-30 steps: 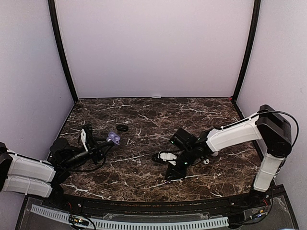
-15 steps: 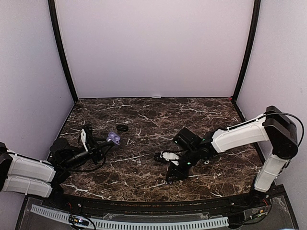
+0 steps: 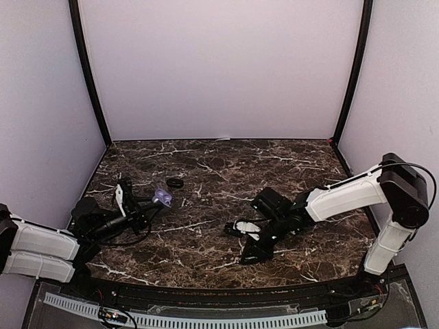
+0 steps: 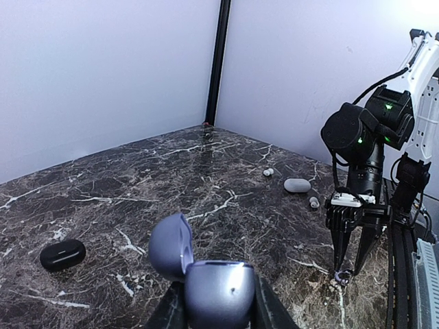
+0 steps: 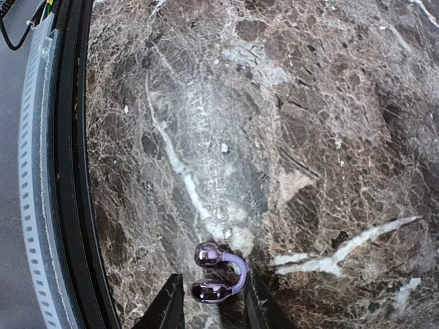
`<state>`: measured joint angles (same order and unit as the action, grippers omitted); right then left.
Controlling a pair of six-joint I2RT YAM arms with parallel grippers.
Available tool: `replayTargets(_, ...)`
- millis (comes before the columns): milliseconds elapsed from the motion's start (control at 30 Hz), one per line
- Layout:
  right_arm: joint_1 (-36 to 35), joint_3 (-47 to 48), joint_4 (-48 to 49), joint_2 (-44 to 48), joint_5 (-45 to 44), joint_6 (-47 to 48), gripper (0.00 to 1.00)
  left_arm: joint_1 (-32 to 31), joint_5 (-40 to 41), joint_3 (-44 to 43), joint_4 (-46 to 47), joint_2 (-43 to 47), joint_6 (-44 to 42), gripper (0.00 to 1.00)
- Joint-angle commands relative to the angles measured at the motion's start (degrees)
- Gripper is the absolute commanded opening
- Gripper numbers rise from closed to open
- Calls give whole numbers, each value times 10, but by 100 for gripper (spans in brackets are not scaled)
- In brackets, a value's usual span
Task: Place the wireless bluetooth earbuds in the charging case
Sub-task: Move the left earbud to the center of the board.
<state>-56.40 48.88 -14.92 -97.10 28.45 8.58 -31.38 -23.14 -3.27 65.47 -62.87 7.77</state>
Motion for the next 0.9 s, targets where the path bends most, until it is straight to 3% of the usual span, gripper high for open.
replayTargets(0,-10,-8,16,12,-8,-14,29,2,-7,0,14,8,-3,19)
replayTargets(867,-38,-5,27,-16,-35,-31,30,2,-8,0,10,17,-4,19)
